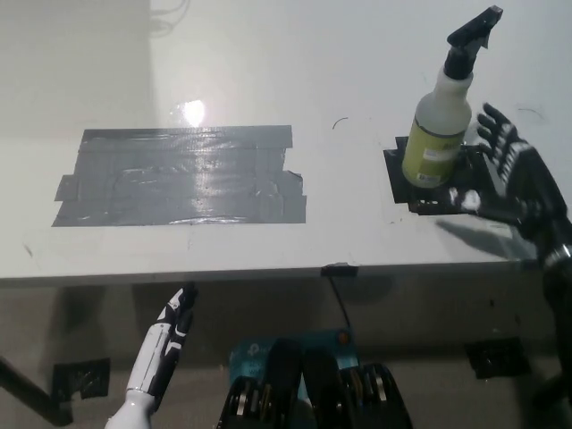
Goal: A person hands a spray bottle to the robot which it grabs with its right hand and places on the black spot infront of it on the table
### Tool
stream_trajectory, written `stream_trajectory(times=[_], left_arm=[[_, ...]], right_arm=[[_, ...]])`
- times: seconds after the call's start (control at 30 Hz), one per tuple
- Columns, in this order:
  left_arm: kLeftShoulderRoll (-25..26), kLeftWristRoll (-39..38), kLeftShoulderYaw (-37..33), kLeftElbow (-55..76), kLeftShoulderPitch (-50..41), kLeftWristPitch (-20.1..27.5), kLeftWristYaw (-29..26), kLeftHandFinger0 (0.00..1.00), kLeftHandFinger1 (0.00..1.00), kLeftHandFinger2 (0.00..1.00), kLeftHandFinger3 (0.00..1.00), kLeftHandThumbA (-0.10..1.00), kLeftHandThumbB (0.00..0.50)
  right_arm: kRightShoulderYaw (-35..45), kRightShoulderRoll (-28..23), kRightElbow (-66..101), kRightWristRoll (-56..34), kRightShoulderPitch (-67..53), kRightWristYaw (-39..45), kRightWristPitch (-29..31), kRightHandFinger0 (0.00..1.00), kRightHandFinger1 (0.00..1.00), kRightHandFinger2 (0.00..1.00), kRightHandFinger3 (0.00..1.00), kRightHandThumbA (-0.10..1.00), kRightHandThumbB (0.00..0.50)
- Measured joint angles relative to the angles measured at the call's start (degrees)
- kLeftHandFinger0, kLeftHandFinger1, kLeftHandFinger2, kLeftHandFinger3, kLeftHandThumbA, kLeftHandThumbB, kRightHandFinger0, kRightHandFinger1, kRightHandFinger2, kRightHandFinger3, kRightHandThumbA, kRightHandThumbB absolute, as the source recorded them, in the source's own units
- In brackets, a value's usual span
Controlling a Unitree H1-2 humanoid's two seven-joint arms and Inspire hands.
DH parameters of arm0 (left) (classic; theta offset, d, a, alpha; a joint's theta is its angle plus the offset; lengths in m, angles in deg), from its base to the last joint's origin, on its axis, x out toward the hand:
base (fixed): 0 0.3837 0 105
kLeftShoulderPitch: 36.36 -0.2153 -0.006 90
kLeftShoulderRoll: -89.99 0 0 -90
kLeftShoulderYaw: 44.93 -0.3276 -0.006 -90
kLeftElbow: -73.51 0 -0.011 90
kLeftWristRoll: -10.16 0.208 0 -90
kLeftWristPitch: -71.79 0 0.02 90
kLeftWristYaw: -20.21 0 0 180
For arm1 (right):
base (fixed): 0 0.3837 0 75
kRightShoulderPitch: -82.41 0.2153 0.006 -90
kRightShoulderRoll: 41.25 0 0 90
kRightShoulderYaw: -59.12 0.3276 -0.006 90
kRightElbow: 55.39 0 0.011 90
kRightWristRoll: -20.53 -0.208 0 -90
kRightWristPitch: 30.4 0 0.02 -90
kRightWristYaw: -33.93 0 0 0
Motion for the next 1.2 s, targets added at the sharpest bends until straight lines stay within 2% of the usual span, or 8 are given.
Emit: stream_trajectory(times=[0.03,0.07,0.17,0.27,0.4,0.57,0.6,1.2], left_arm=[[0.0,0.0,0.0,0.0,0.0,0.0,0.0,1.00,1.00,1.00,1.00,1.00,0.500],[0.0,0.0,0.0,0.0,0.0,0.0,0.0,1.00,1.00,1.00,1.00,1.00,0.500],[0.0,0.0,0.0,-0.1,0.0,-0.1,0.0,1.00,1.00,1.00,1.00,1.00,0.500],[-0.1,-0.1,0.0,-0.1,-0.1,-0.1,0.0,1.00,1.00,1.00,1.00,1.00,0.500],[-0.1,0.0,0.0,-0.2,-0.2,-0.1,0.0,1.00,1.00,1.00,1.00,1.00,0.500],[0.0,0.0,0.0,-0.1,-1.2,0.7,0.0,1.00,1.00,1.00,1.00,1.00,0.500],[0.0,0.0,-0.1,-0.1,-1.5,0.8,0.0,1.00,1.00,1.00,1.00,1.00,0.500],[-0.5,-0.2,-1.2,-0.1,-5.9,2.3,0.1,1.00,1.00,1.00,1.00,1.00,0.500]], right_arm=[[0.1,0.0,1.3,-0.1,-1.2,0.0,-0.1,1.00,1.00,1.00,1.00,1.00,0.459],[0.2,-0.1,2.9,-0.3,-2.8,0.1,-0.3,1.00,1.00,1.00,1.00,1.00,0.498],[0.2,-0.1,9.3,-1.0,-8.8,0.2,-0.8,1.00,1.00,1.00,1.00,1.00,0.500],[-0.1,0.1,15.4,-1.4,-14.9,0.3,-0.9,1.00,1.00,1.00,1.00,1.00,0.447],[-2.0,0.7,23.3,-1.3,-22.9,0.4,-0.8,1.00,1.00,1.00,1.00,1.00,0.496],[-8.5,1.8,31.4,-0.8,-33.3,1.8,0.7,1.00,1.00,1.00,1.00,1.00,0.483],[-9.5,1.9,31.3,-0.6,-34.7,2.1,1.0,1.00,1.00,1.00,1.00,1.00,0.497],[-11.3,-0.4,18.0,5.1,-36.1,3.3,7.5,1.00,1.00,1.00,1.00,1.00,0.500]])
